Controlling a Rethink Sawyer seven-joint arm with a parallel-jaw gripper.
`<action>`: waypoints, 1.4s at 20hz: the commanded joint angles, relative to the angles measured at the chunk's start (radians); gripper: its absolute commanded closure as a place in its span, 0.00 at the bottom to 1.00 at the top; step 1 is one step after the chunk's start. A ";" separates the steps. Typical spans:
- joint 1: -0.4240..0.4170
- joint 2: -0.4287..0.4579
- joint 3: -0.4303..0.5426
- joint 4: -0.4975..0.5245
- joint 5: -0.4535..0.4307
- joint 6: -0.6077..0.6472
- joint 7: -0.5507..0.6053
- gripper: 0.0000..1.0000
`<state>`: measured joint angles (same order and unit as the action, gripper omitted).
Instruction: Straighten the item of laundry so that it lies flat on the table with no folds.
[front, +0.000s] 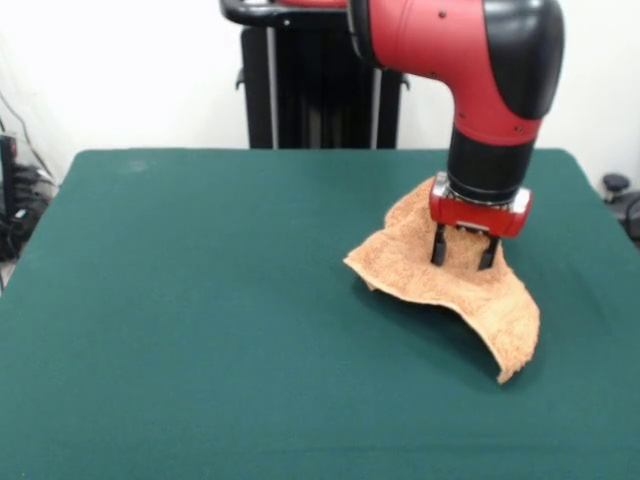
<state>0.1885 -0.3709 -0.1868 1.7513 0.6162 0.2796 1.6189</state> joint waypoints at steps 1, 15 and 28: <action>0.032 0.162 0.165 -0.133 0.101 -0.136 0.314 0.00; -0.113 0.171 0.213 -0.076 -0.083 -0.261 0.175 0.00; -0.222 0.196 0.212 -0.127 -0.271 -0.221 0.105 0.00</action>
<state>0.0301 -0.3979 -0.0544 1.7418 0.4012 0.2884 1.6191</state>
